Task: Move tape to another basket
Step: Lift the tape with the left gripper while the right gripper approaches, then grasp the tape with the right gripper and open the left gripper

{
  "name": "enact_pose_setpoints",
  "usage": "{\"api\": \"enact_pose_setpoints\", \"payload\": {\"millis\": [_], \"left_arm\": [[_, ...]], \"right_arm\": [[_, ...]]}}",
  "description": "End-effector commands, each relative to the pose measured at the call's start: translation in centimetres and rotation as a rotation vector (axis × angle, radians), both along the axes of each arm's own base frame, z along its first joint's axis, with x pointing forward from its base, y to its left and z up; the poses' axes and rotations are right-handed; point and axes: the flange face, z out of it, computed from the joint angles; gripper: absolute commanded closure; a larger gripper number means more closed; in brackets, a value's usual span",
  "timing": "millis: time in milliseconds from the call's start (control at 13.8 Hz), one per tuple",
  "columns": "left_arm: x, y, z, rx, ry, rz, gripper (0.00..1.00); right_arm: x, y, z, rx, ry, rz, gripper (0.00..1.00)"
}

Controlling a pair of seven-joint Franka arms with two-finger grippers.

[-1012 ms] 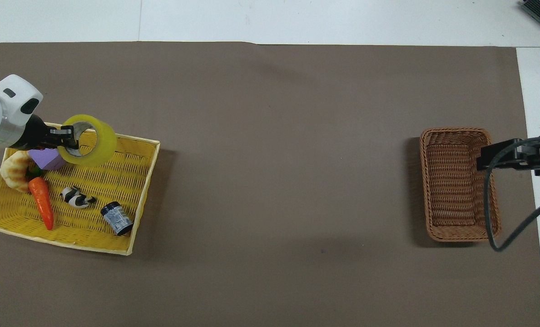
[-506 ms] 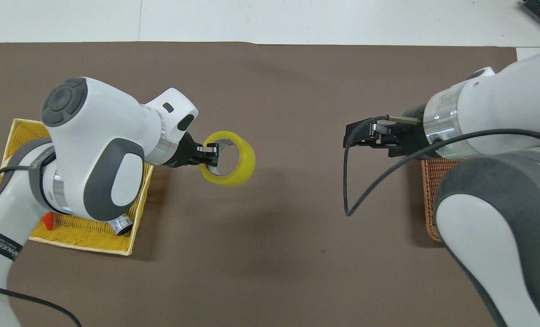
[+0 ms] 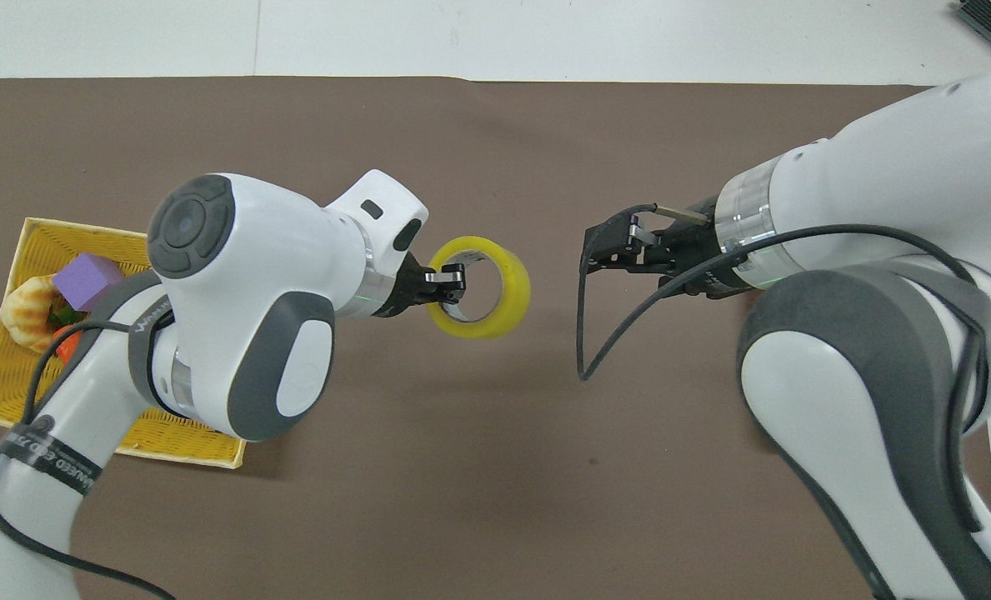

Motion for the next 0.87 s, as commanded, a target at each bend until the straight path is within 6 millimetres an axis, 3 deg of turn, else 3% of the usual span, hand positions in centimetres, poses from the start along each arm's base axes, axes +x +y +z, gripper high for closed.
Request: {"api": "enact_pose_setpoints", "payload": {"millis": [0,217,651,795], "left_arm": [[0.0,-1.4,1.9,-0.041,0.001,0.036,1.00],[0.7,-2.9,3.2,-0.088,0.012,0.111,1.00],[1.2,-3.3,3.7,-0.121,-0.001,0.162,1.00],[1.5,-3.2,3.9,-0.131,-0.018,0.167,1.00]], "right_arm": [[0.1,-0.8,-1.1,0.040,-0.010,0.003,0.00],[-0.1,-1.0,-2.1,0.037,-0.008,0.024,0.00],[-0.3,-0.3,-2.1,0.035,-0.005,0.035,0.09],[-0.2,-0.7,-2.2,0.035,-0.004,0.032,0.63]]}}
